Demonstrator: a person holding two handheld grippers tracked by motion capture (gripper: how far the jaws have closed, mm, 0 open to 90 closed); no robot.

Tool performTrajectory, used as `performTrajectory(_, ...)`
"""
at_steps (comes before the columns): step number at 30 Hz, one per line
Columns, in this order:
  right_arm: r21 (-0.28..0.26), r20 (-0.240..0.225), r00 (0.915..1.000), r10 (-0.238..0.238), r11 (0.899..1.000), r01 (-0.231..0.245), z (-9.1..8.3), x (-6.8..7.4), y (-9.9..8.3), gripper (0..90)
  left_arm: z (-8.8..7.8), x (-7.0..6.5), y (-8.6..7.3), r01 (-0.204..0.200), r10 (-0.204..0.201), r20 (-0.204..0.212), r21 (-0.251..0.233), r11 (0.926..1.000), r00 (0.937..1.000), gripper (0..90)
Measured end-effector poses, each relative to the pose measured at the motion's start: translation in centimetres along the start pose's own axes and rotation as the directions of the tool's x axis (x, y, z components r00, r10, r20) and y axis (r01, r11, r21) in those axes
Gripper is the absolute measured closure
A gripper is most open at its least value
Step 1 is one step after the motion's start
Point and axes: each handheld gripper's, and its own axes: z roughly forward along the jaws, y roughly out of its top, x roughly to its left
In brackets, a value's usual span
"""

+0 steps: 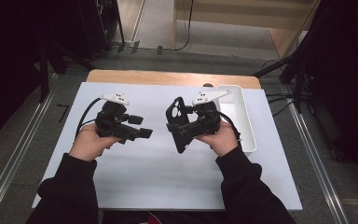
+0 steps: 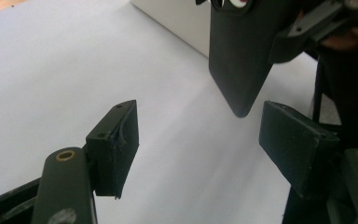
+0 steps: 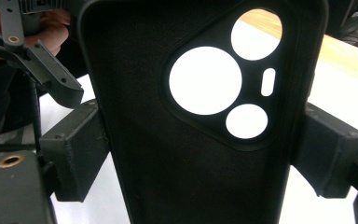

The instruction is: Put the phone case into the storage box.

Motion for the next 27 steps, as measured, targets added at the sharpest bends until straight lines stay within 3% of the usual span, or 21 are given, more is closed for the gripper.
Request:
performTrajectory(8, 0.027, -0.029, 0.9993, -0.022, 0.999, 0.023, -0.1, -0.4, 0.2, 11.5, 0.5, -0.5, -1.0, -0.047, 0.048, -0.024, 0.023, 0.9986, 0.9986, 28.3)
performTrajectory(12, 0.038, -0.039, 0.9985, -0.04, 0.998, 0.041, -0.1, -0.5, 0.3, 11.5, 0.8, -0.7, -1.6, -0.053, 0.054, -0.026, 0.03, 0.9982, 0.9982, 28.3)
performTrajectory(18, 0.033, -0.051, 0.9977, -0.044, 0.998, 0.046, -0.3, -0.6, 0.3, 11.5, 0.9, -0.8, -2.6, -0.009, 0.01, -0.027, 0.025, 0.9996, 0.9996, 28.3)
performTrajectory(24, 0.033, -0.057, 0.9975, -0.042, 0.998, 0.044, -0.7, -0.8, 0.4, 11.4, 1.4, -1.1, -3.7, -0.051, 0.053, -0.047, 0.03, 0.9982, 0.9975, 28.3)
performTrajectory(27, 0.04, -0.056, 0.9978, -0.035, 0.999, 0.037, -0.9, -0.9, 0.4, 11.4, 1.7, -1.1, -4.5, -0.045, 0.047, -0.051, 0.033, 0.9984, 0.9976, 28.3)
